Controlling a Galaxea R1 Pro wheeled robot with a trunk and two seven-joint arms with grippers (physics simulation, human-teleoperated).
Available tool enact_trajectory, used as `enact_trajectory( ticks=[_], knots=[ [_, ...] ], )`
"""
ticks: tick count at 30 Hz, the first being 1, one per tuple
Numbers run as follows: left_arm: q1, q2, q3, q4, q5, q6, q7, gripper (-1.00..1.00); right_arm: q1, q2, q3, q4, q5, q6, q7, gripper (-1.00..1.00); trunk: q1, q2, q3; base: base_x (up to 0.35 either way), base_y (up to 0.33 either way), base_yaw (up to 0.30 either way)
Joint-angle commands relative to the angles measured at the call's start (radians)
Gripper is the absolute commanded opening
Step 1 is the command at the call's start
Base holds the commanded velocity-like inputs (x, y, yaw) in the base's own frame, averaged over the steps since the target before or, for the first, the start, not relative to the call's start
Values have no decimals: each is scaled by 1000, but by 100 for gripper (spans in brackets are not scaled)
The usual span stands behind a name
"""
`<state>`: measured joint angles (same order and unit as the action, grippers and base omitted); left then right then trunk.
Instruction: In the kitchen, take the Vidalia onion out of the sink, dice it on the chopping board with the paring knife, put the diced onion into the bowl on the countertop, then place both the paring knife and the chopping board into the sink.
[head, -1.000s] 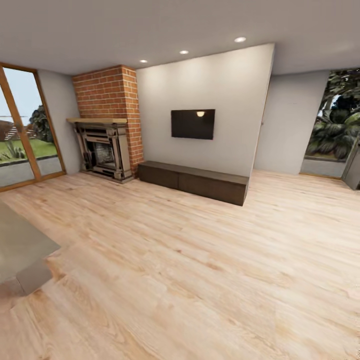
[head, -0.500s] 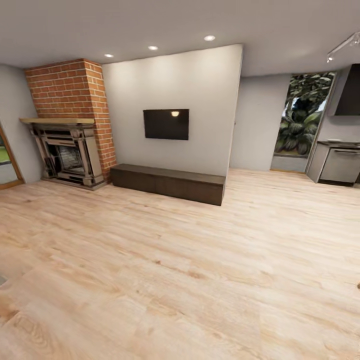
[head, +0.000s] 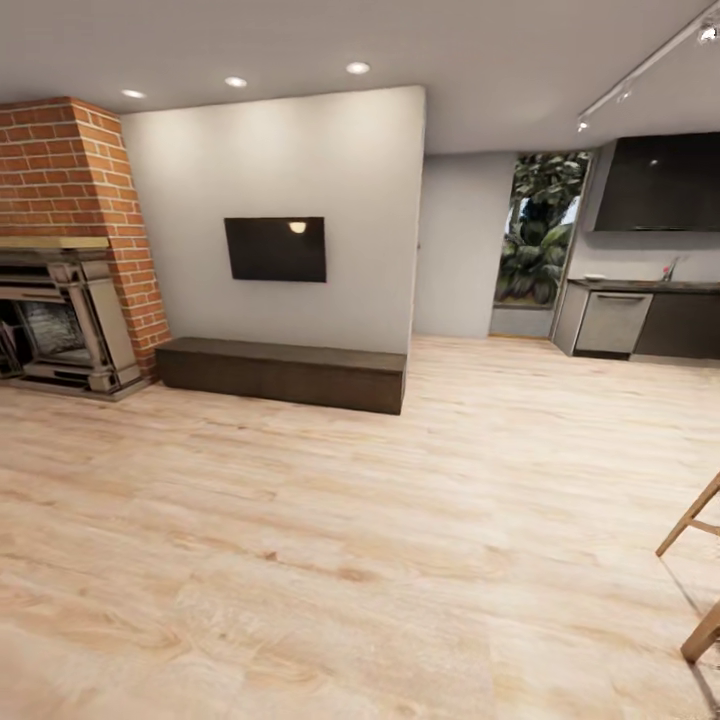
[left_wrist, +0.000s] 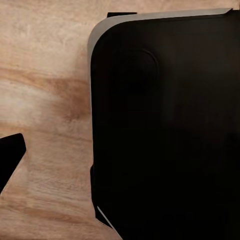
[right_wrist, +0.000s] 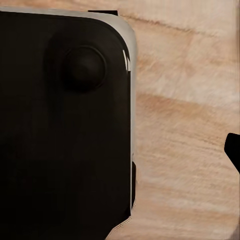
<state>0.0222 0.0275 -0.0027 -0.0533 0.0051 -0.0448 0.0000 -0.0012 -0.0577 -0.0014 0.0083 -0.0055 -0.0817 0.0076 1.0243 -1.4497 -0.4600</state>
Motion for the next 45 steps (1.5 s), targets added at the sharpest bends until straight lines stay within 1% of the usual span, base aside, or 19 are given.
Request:
enact_trajectory(
  ticks=[1,32,45],
  knots=[
    [1,0,0,-2,1,-1,0,100,0,0,0,1,-1,-4,1,100,1,0,-1,341,0,-300],
    [1,-3,0,-2,0,0,0,100,0,1,0,2,0,-4,1,100,1,0,-1,341,2,-300],
    [1,-3,0,-2,0,0,0,100,0,1,0,2,0,-4,1,100,1,0,-1,339,131,-299]
  ],
)
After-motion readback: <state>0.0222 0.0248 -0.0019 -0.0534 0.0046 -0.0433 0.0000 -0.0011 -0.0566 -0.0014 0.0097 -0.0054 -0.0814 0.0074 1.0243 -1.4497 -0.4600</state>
